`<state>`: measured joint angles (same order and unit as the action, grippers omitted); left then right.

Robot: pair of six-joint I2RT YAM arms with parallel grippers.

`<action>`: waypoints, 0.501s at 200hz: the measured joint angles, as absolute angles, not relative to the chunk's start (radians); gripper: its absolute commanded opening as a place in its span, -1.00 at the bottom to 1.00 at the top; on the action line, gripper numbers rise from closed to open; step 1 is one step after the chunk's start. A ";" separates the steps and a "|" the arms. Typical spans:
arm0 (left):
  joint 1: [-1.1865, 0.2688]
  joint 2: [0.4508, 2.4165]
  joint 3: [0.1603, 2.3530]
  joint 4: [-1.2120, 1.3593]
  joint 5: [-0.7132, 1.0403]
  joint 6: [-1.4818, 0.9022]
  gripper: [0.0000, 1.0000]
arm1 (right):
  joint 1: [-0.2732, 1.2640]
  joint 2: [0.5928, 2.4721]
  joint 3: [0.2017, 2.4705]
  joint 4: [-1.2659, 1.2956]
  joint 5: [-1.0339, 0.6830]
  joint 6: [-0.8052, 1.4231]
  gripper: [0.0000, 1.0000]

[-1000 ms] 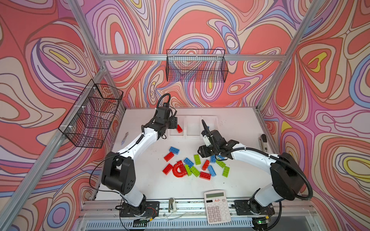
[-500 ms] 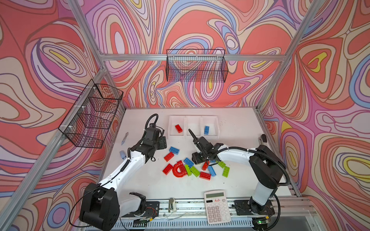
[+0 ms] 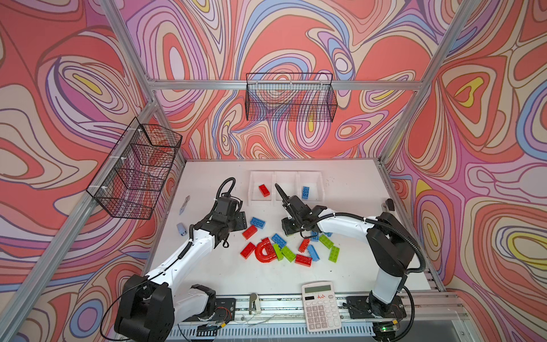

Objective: Sort the legos into containers by color
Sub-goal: 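Grasp a lime-green brick with the right gripper while the left gripper returns to the bricks, then place the lime-green brick in the middle tray compartment with the right gripper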

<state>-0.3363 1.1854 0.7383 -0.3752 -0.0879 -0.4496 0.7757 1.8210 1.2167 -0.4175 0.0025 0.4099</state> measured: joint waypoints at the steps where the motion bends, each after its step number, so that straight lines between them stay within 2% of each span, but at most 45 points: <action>1: -0.337 1.185 0.738 -0.376 -0.088 -0.450 0.51 | 0.775 1.821 1.220 -0.419 0.003 0.409 -0.55; 48: -0.385 1.140 0.663 -0.398 -0.091 -0.480 0.50 | 0.654 1.870 1.433 -0.394 0.004 0.382 -0.45; 84: -0.402 1.136 0.622 -0.398 -0.094 -0.487 0.50 | 0.558 2.037 1.589 -0.326 -0.022 0.378 -0.40; 100: -0.414 1.153 0.622 -0.392 -0.095 -0.485 0.49 | 0.533 2.123 1.656 -0.318 -0.031 0.378 -0.27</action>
